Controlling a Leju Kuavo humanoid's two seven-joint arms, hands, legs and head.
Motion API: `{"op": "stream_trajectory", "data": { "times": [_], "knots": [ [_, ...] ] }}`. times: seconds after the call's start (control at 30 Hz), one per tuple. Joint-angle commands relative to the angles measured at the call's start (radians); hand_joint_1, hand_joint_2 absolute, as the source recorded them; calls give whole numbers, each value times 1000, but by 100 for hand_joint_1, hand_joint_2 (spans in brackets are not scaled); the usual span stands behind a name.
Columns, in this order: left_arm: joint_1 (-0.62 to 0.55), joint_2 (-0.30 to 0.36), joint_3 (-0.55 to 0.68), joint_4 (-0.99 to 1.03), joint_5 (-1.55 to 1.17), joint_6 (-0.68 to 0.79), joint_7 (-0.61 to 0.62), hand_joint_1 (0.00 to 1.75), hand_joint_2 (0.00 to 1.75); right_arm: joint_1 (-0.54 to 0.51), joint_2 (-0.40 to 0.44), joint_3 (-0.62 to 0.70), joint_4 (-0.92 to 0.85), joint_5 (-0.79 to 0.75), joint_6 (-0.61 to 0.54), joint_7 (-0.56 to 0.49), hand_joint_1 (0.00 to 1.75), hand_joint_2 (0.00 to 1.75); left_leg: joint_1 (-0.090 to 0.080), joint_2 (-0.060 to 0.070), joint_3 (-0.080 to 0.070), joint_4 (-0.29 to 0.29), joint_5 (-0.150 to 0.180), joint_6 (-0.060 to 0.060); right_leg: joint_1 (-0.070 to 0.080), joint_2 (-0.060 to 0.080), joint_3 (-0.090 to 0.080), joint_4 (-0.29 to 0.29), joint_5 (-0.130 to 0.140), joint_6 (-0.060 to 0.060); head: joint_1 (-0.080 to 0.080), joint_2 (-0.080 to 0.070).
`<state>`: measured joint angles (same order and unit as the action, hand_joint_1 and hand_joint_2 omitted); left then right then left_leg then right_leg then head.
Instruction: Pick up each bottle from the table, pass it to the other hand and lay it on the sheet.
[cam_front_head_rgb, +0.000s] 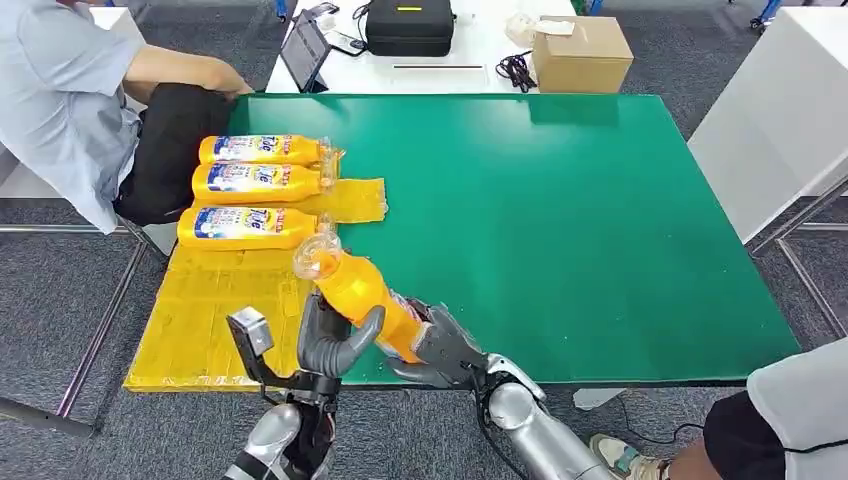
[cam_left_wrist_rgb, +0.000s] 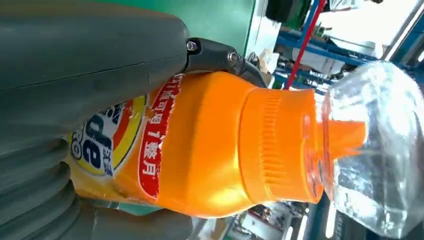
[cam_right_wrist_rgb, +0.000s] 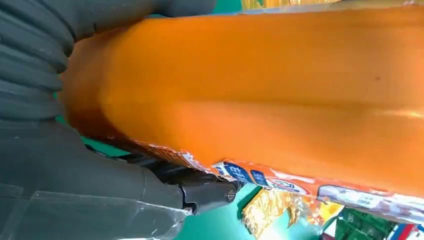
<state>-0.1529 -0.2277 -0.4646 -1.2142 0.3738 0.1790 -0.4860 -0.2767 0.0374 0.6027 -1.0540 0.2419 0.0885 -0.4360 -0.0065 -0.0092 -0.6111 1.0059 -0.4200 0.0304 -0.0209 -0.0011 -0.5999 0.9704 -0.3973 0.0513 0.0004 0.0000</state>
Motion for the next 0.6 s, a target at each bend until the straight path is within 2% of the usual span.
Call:
{"op": "stream_trajectory", "data": {
  "times": [0.03, 0.07, 0.1, 0.13, 0.17, 0.4, 0.47, 0.57, 0.6],
  "knots": [
    [-70, 5, -31, 160, -83, 68, -12, 175, 175, -34, 11, 8, 60, -5, -14, 8, 175, 175, 1, 1, 3, -1, -1, -1, 1, 0, 3, -1, -1, -2, 0, 0],
    [-69, 6, -30, 161, -83, 68, -12, 175, 175, -32, 12, 9, 60, -5, -14, 8, 175, 175, 1, 0, 3, -1, -1, -1, 1, 0, 3, -1, -1, -1, 0, 0],
    [-70, 4, -23, 164, -79, 69, -12, 175, 175, -27, 11, 10, 57, -6, -12, 10, 164, 175, 1, 1, 4, 0, -2, -2, 1, 0, 4, -1, -1, -2, 0, 0],
    [-58, -7, -3, 153, -67, 64, -10, 175, 175, -18, 9, 7, 55, -8, -12, 11, 134, 175, 1, 1, 3, -1, -1, -2, 1, 0, 3, -1, -1, -2, 0, 0],
    [-45, -12, 13, 134, -33, 33, 14, 175, 175, -7, 10, -2, 56, -12, -14, 7, 3, 175, 1, 1, 5, 0, -2, -2, 2, 0, 5, -1, -2, -3, 0, 0],
    [-39, -12, 19, 119, -19, 20, 25, 175, 175, 3, 8, -6, 55, -14, -17, -2, 0, 175, 1, 1, 4, 0, -2, -2, 1, 0, 4, -1, -2, -2, 0, 0],
    [-10, -2, 39, 62, 33, -18, 54, 175, 175, 45, 19, -42, 18, -6, -75, -39, 0, 175, 0, 1, 2, -1, -1, -1, 1, 0, 2, -1, -1, -2, 0, 0],
    [35, 25, 59, -41, 72, -48, 80, 175, 175, 103, 10, -107, 13, -12, -108, -14, 0, 175, 0, 0, 2, -1, -1, -1, 1, 0, 2, -1, -1, -1, 0, 0],
    [53, 31, 72, -77, 112, -62, 124, 175, 175, 121, 18, -140, 21, -18, -121, -9, 0, 175, 2, 0, 5, -1, -3, -2, 2, 0, 5, -1, -2, -3, 0, 0]
  ]
}}
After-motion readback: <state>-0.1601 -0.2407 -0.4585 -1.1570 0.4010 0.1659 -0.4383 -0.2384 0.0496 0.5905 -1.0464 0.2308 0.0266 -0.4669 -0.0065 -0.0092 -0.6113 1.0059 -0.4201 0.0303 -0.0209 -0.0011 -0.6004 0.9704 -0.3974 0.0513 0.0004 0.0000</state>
